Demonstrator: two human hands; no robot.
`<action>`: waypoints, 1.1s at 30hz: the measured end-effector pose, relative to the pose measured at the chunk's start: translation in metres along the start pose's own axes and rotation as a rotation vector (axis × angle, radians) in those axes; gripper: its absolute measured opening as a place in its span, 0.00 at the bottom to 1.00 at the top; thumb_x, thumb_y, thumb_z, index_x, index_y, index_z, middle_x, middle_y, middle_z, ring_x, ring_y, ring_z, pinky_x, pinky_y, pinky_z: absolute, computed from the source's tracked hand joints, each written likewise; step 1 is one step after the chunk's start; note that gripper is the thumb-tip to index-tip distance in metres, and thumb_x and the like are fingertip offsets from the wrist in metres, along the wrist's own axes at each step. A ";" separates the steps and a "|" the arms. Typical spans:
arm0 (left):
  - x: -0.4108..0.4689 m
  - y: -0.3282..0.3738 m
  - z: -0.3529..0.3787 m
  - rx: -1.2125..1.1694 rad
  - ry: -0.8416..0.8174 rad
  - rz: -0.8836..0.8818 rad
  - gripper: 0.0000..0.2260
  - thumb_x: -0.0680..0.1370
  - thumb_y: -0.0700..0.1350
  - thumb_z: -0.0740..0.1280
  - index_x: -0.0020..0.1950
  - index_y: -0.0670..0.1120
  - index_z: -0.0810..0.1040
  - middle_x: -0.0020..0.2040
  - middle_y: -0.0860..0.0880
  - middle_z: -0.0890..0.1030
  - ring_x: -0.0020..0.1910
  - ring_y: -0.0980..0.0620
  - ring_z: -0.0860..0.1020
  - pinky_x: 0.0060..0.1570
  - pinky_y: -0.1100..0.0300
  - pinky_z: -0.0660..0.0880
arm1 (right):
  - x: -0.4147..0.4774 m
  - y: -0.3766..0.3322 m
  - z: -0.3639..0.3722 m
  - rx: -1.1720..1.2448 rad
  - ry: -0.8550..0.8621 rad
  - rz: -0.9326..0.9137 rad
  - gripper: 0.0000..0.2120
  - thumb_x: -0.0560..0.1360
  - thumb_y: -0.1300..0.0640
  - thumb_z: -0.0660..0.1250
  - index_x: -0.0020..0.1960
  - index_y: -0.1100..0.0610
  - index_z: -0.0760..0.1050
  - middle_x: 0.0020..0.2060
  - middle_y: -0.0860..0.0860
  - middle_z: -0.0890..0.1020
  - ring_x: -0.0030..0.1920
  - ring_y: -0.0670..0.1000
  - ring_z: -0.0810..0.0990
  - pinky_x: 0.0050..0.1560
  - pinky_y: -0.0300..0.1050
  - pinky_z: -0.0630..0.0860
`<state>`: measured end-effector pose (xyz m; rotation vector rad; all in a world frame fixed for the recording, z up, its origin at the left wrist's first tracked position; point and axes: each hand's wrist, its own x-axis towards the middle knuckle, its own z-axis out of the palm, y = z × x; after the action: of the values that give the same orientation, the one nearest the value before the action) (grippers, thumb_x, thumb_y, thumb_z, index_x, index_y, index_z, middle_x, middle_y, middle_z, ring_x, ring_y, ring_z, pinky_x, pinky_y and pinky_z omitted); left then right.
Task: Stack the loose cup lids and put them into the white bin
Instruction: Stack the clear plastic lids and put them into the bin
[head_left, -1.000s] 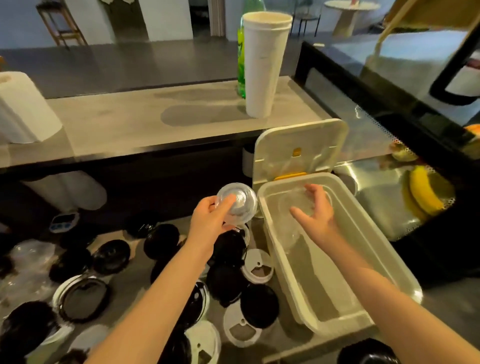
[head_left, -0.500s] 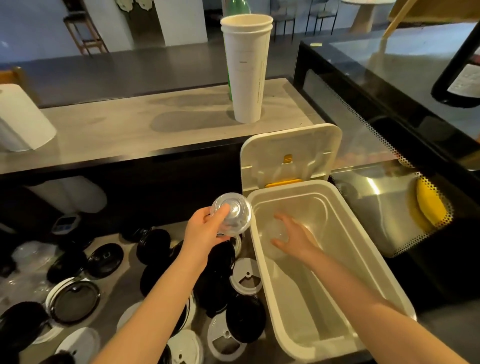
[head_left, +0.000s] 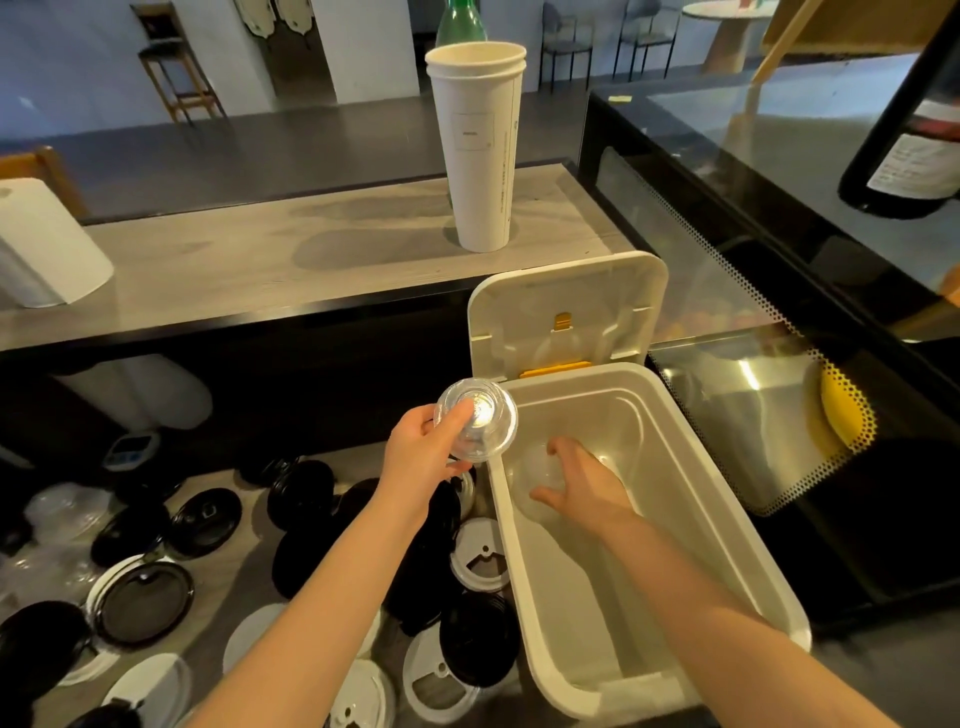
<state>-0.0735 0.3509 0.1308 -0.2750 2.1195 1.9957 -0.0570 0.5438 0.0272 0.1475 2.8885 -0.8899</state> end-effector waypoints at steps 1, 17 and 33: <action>0.001 0.001 0.002 0.013 -0.001 -0.006 0.16 0.75 0.52 0.68 0.60 0.46 0.73 0.56 0.46 0.78 0.53 0.49 0.79 0.45 0.58 0.79 | 0.000 -0.003 -0.004 -0.025 -0.017 -0.009 0.25 0.71 0.46 0.71 0.63 0.51 0.65 0.62 0.49 0.71 0.58 0.51 0.72 0.56 0.44 0.69; 0.012 0.003 0.048 0.346 -0.160 -0.001 0.24 0.70 0.53 0.74 0.62 0.45 0.73 0.53 0.45 0.79 0.43 0.48 0.82 0.43 0.51 0.82 | -0.016 -0.035 -0.079 0.346 0.013 -0.278 0.40 0.63 0.54 0.79 0.69 0.45 0.64 0.64 0.42 0.72 0.63 0.42 0.70 0.62 0.40 0.71; 0.010 -0.028 0.020 0.735 -0.172 0.121 0.21 0.79 0.51 0.63 0.71 0.48 0.67 0.65 0.46 0.74 0.60 0.51 0.73 0.54 0.60 0.69 | 0.013 -0.001 -0.026 0.147 -0.111 0.077 0.40 0.64 0.49 0.77 0.70 0.49 0.61 0.66 0.51 0.70 0.66 0.54 0.69 0.64 0.49 0.69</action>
<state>-0.0749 0.3695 0.1003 0.1481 2.6027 1.1047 -0.0716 0.5583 0.0469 0.2131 2.6960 -1.0607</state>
